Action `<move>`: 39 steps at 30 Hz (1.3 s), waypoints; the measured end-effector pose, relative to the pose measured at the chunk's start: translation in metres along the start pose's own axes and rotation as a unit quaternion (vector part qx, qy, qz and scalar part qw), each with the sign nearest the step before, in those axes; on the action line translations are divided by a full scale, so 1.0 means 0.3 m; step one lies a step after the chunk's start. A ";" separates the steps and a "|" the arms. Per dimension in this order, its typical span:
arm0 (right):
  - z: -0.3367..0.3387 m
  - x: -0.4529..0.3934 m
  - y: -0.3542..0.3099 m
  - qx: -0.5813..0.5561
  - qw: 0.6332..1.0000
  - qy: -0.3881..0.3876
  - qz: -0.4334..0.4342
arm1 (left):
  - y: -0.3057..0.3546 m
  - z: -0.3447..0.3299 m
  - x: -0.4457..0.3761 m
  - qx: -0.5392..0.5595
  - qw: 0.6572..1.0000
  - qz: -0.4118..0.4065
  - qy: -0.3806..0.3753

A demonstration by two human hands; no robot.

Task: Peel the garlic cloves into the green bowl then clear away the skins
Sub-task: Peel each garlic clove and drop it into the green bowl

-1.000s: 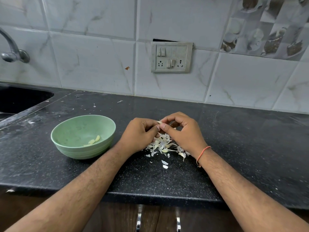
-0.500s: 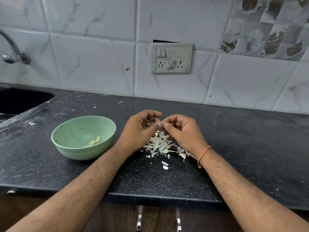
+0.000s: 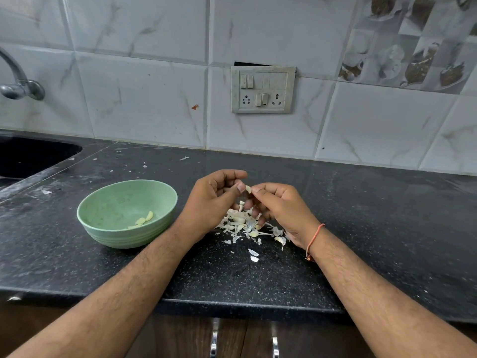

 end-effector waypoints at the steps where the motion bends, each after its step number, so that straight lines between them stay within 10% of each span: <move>1: -0.003 0.002 -0.001 -0.009 1.000 -0.010 -0.011 | 0.001 -0.001 0.000 0.007 1.000 0.003 0.000; 39: 0.010 -0.003 0.004 0.139 0.986 0.016 0.095 | 0.010 -0.002 0.017 -0.005 0.996 0.066 -0.055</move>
Point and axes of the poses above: each hand's wrist, its own x-axis away from the middle knuckle, its own z-axis out of the back of the hand, y = z × x, the point moved 2 cm from there along -x, towards the middle knuckle, and after that the axes turned 3 degrees about y, right-handed, at the moved point
